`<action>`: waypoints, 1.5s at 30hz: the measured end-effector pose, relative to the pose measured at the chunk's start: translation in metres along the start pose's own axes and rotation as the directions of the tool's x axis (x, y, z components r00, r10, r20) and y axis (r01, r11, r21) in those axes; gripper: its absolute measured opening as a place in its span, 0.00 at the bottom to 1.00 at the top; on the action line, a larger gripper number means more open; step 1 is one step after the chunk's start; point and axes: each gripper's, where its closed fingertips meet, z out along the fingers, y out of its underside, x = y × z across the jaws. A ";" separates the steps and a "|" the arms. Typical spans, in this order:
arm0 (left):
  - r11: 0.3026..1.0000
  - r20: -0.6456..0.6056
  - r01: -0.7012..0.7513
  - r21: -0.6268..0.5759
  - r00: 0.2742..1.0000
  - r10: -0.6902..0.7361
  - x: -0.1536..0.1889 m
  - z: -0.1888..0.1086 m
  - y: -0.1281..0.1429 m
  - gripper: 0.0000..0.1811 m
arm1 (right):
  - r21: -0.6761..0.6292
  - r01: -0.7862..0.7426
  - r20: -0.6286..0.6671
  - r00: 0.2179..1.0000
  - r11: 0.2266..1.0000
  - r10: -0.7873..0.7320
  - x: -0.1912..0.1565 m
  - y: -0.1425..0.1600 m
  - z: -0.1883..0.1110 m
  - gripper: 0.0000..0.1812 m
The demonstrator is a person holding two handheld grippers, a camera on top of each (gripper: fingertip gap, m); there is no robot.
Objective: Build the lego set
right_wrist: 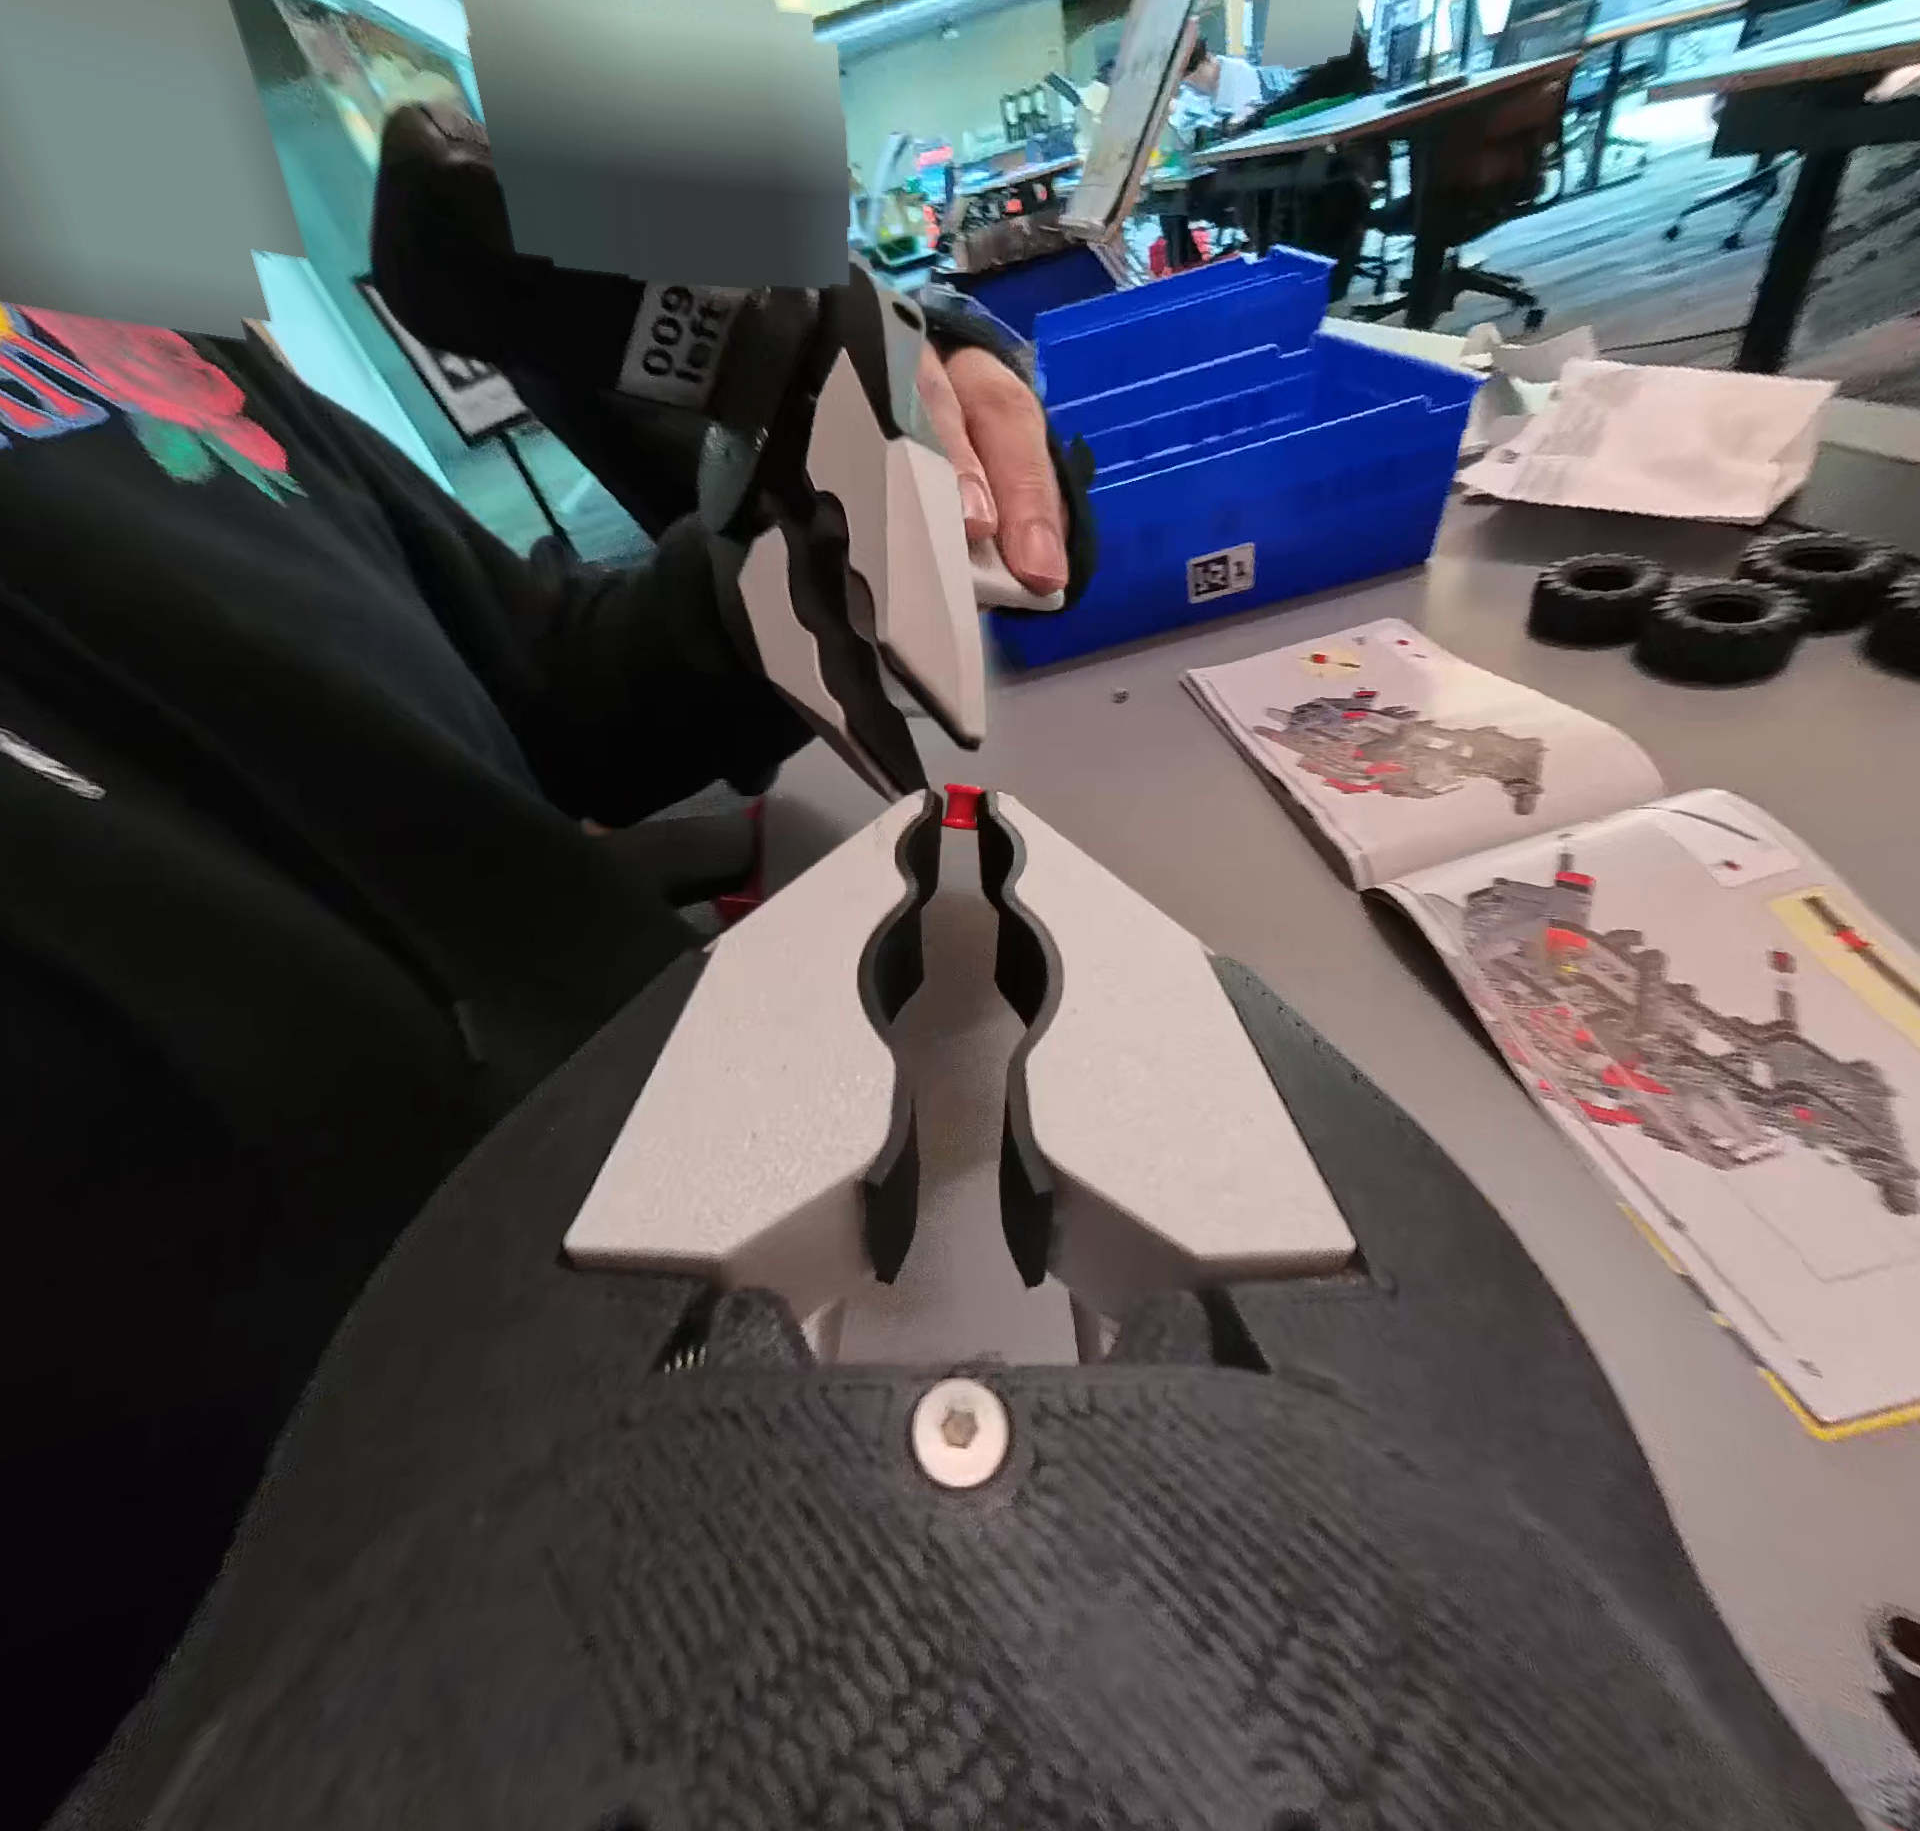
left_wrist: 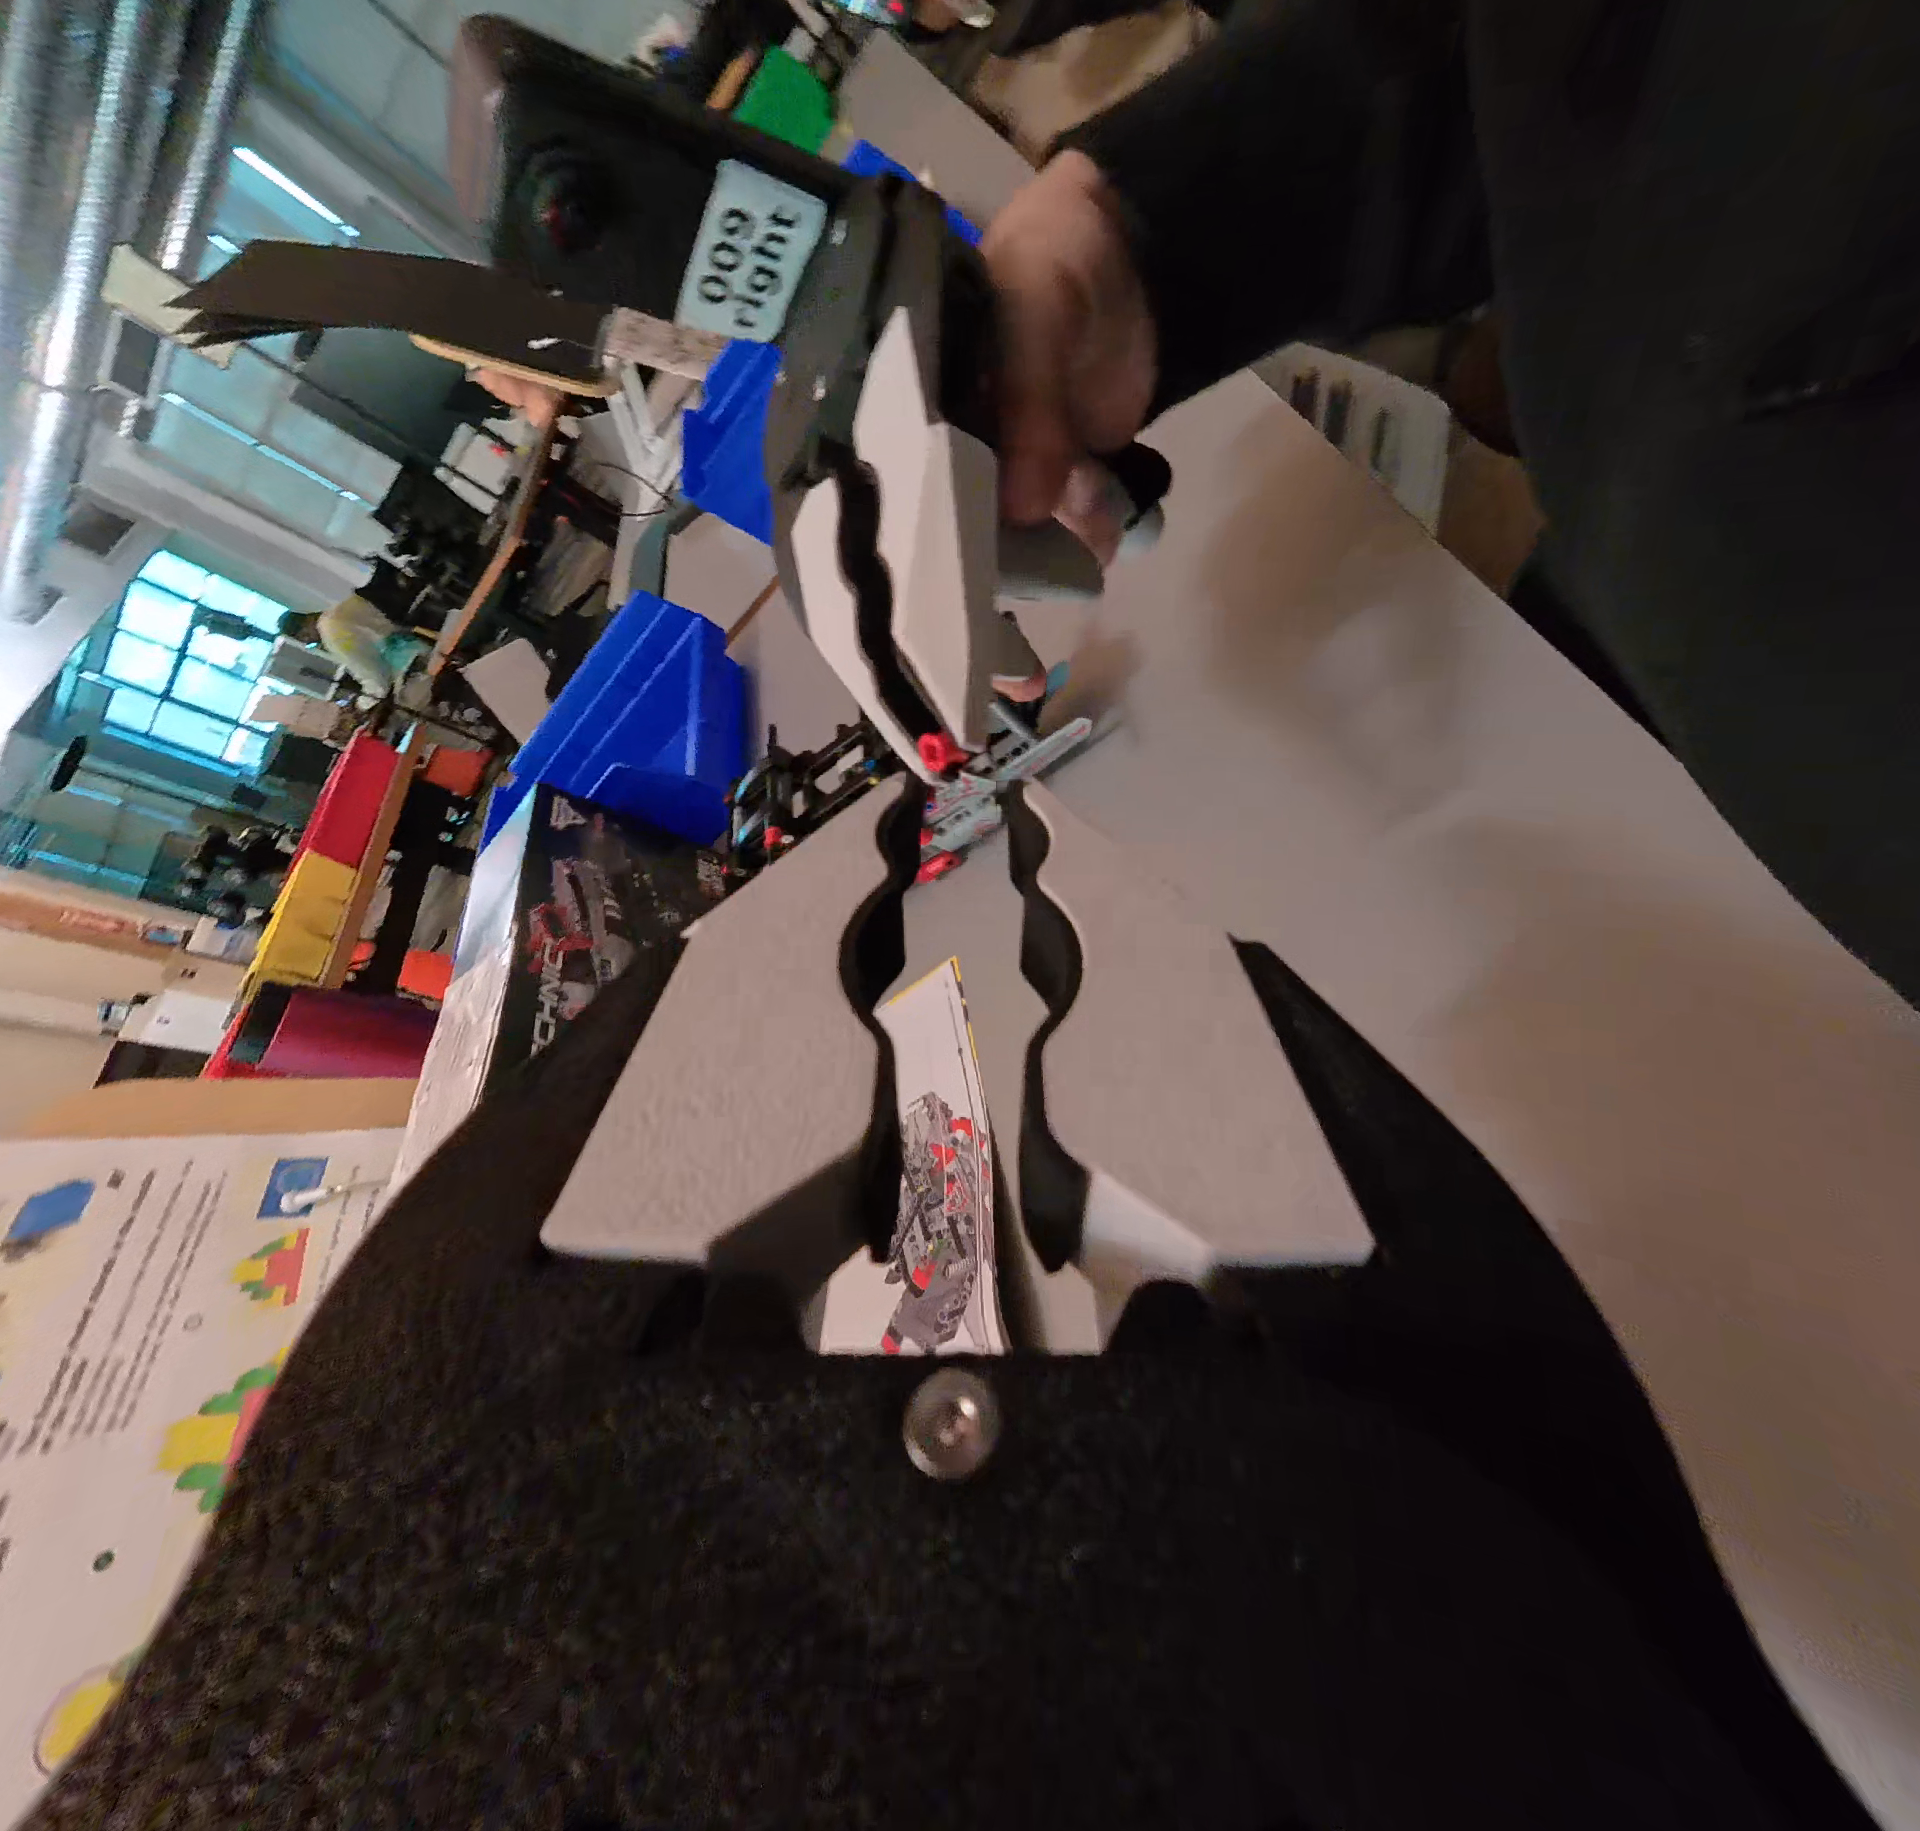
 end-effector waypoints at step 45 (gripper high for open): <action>0.983 0.255 -0.186 0.009 0.951 0.177 -0.036 0.045 -0.018 0.02 | 0.297 -0.333 0.094 0.943 0.895 0.320 0.016 -0.018 -0.050 0.07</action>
